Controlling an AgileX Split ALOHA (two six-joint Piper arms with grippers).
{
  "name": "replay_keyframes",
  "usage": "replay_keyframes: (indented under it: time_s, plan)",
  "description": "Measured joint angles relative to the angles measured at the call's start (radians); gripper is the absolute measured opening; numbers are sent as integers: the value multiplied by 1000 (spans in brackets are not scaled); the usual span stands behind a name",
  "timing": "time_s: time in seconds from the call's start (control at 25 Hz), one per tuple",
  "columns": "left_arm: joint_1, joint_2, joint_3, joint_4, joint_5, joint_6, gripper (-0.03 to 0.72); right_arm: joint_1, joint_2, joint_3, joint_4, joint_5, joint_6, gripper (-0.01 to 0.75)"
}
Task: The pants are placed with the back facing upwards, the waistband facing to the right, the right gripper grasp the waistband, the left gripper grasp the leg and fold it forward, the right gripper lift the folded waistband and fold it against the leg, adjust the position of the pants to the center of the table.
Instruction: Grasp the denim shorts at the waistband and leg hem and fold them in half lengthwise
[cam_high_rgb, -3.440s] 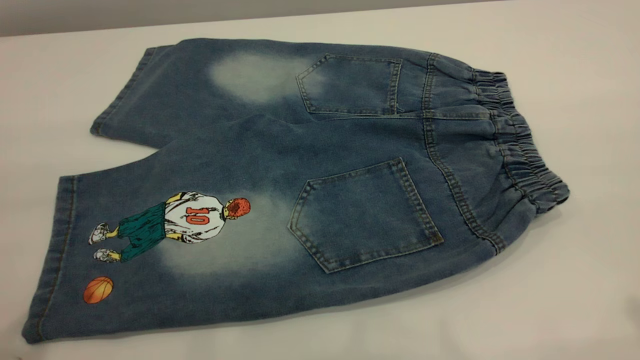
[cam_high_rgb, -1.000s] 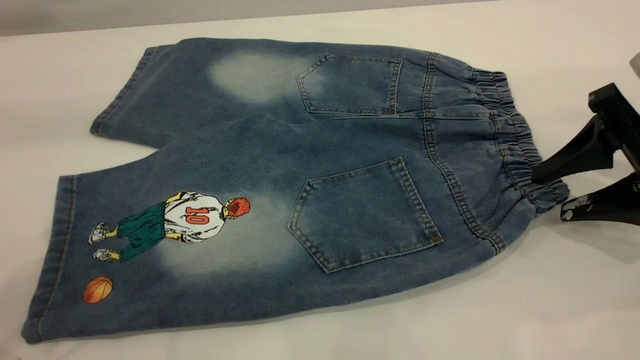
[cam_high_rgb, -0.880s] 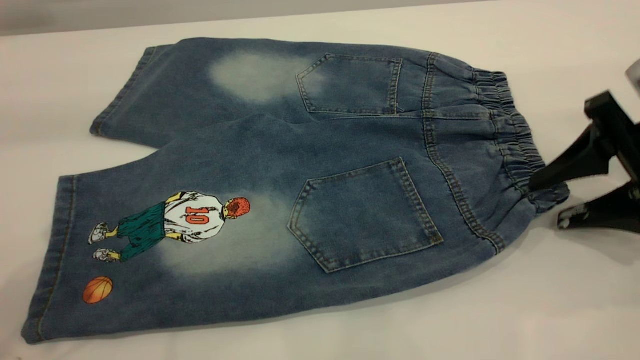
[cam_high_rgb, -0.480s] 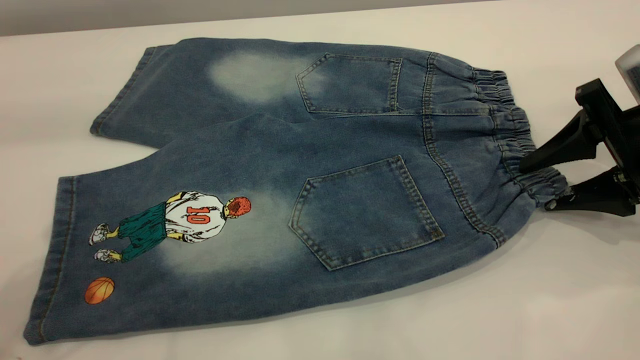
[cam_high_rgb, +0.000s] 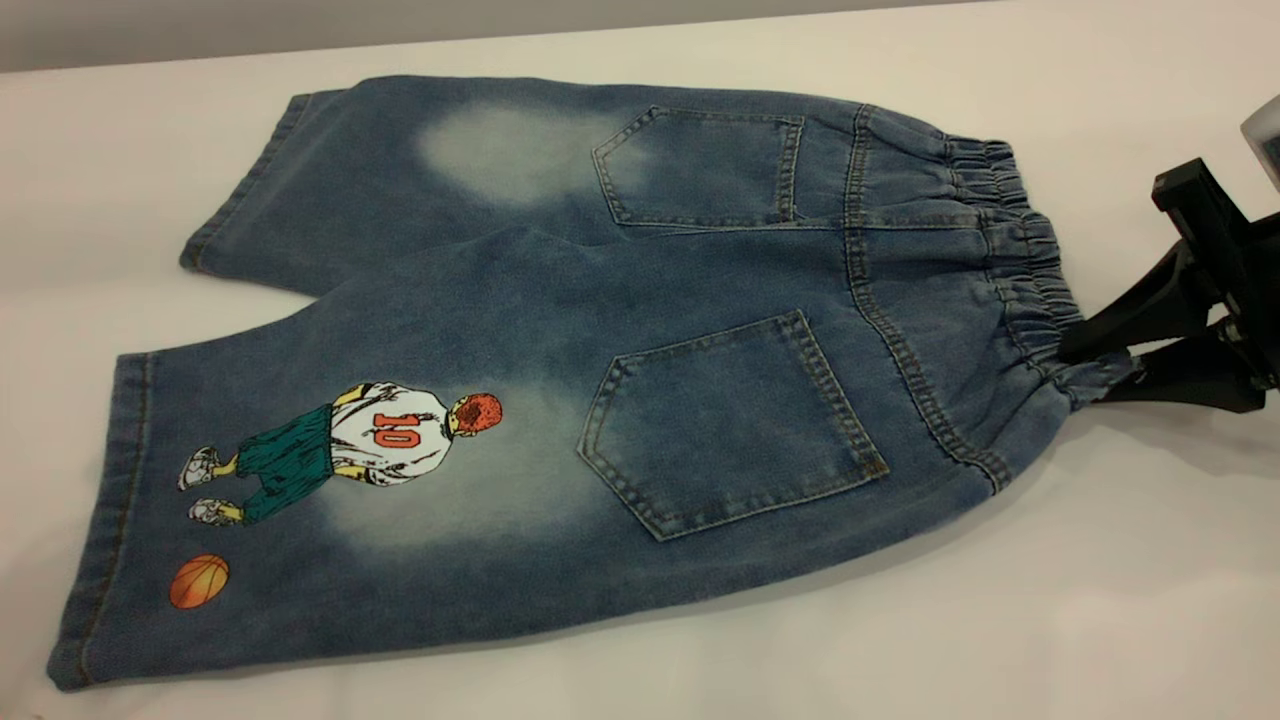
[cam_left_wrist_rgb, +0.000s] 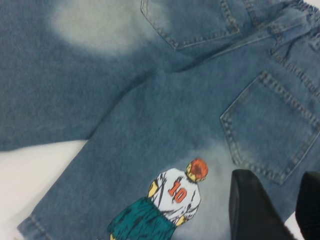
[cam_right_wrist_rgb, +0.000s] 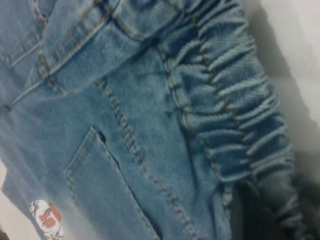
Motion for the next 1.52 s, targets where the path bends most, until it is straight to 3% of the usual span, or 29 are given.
replay_keyframes:
  time_s: [0.28, 0.64, 0.96, 1.32, 1.52]
  plan:
    - [0, 50, 76, 174, 29, 0, 240, 0, 0, 0, 40, 5, -26, 25]
    - [-45, 158, 264, 335, -118, 71, 251, 0, 0, 0, 85, 84, -55, 25]
    - [-70, 219, 397, 363, -294, 80, 380, 0, 0, 0, 83, 102, -75, 25]
    - [-70, 349, 428, 408, -494, 80, 434, 0, 0, 0, 81, 115, -82, 27]
    - [-120, 450, 428, 417, -562, 82, 434, 0, 0, 0, 79, 115, -86, 30]
